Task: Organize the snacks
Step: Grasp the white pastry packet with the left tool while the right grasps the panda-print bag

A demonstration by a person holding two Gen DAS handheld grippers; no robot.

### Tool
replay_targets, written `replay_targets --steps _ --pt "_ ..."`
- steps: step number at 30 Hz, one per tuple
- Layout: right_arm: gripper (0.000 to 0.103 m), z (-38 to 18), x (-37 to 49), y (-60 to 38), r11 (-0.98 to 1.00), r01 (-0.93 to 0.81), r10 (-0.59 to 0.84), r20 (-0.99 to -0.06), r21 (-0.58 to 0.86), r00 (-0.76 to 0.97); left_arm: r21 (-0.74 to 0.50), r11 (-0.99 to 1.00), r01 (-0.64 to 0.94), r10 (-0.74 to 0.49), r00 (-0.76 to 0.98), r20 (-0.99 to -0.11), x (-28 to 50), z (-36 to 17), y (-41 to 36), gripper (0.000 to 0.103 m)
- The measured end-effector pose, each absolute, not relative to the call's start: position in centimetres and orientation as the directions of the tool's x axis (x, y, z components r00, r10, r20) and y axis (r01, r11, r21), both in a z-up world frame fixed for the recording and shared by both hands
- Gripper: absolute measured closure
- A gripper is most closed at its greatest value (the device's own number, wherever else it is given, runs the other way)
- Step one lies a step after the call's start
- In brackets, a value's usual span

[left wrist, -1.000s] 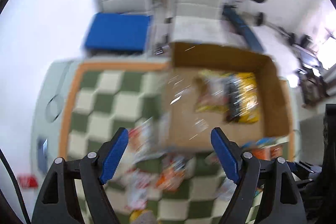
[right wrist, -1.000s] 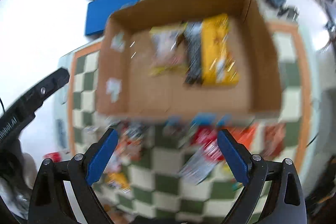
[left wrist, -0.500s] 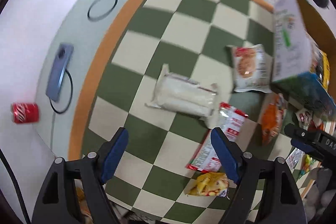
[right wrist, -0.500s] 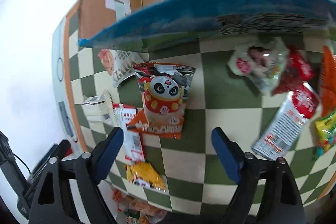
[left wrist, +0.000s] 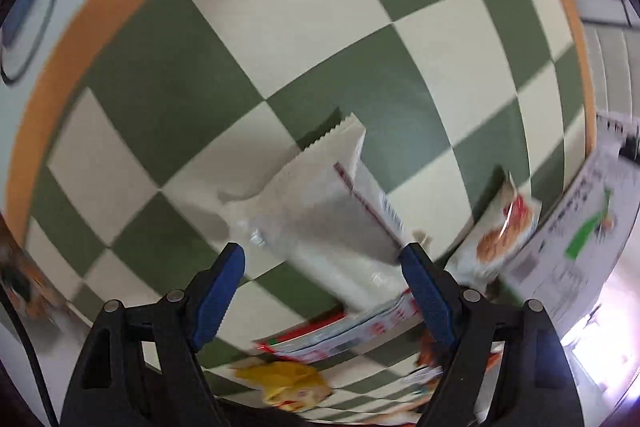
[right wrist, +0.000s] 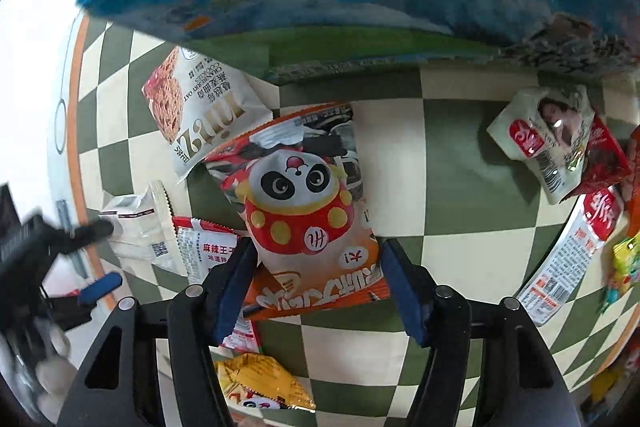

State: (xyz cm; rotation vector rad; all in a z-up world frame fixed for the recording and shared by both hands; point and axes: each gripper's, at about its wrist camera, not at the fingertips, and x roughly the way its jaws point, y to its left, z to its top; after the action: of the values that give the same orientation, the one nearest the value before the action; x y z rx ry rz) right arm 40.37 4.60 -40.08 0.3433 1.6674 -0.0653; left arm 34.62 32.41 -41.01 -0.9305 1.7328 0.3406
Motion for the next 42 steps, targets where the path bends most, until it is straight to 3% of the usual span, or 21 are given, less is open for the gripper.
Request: replay_targets --steps 6,12,16,27,29,31,33,38,42 --pt "0.036 -39.8 40.2 6.1 0.972 0.198 0.15 -0.983 0.128 -0.103 -0.147 0.761 -0.631 -0.322 -0.171 -0.931 35.8 -41.6 30.7 0.023" --pt "0.036 -38.2 39.9 6.6 0.984 0.119 0.148 -0.984 0.136 -0.102 0.061 0.983 -0.175 0.028 -0.185 -0.982 35.8 -39.8 25.6 0.023" --pt "0.036 -37.9 40.2 5.9 0.982 0.126 0.153 -0.984 0.14 -0.096 0.18 0.984 0.001 0.178 -0.145 -0.973 35.0 -39.7 23.9 0.023" --pt "0.034 -41.1 41.6 4.2 0.973 0.194 0.152 -0.981 0.127 -0.118 0.075 0.977 -0.201 0.041 -0.168 -0.985 34.4 -40.5 26.4 0.023" --pt "0.038 -41.0 41.6 4.9 0.982 0.168 0.107 -0.988 0.087 -0.115 0.047 0.973 -0.227 0.012 -0.154 -0.988 34.1 -40.2 26.9 0.032" --pt "0.043 -40.9 41.4 5.3 0.987 0.153 0.06 -0.99 0.04 -0.129 0.054 0.976 -0.211 0.024 -0.141 -0.99 34.0 -39.8 26.5 0.042" --pt "0.042 -41.0 40.9 5.6 0.99 0.139 0.051 -0.984 0.027 -0.171 0.077 0.982 -0.175 0.055 -0.128 -0.99 33.7 -39.5 25.7 0.042" --pt "0.042 -39.2 39.9 4.8 0.97 0.167 0.207 -0.96 0.176 -0.19 0.101 0.986 -0.136 0.086 -0.112 -0.99 32.8 -39.5 23.7 0.042" --pt "0.036 -38.1 40.4 3.8 0.974 0.135 0.201 -0.966 0.181 -0.159 0.09 0.985 -0.145 0.074 -0.114 -0.991 32.8 -39.4 24.0 0.042"
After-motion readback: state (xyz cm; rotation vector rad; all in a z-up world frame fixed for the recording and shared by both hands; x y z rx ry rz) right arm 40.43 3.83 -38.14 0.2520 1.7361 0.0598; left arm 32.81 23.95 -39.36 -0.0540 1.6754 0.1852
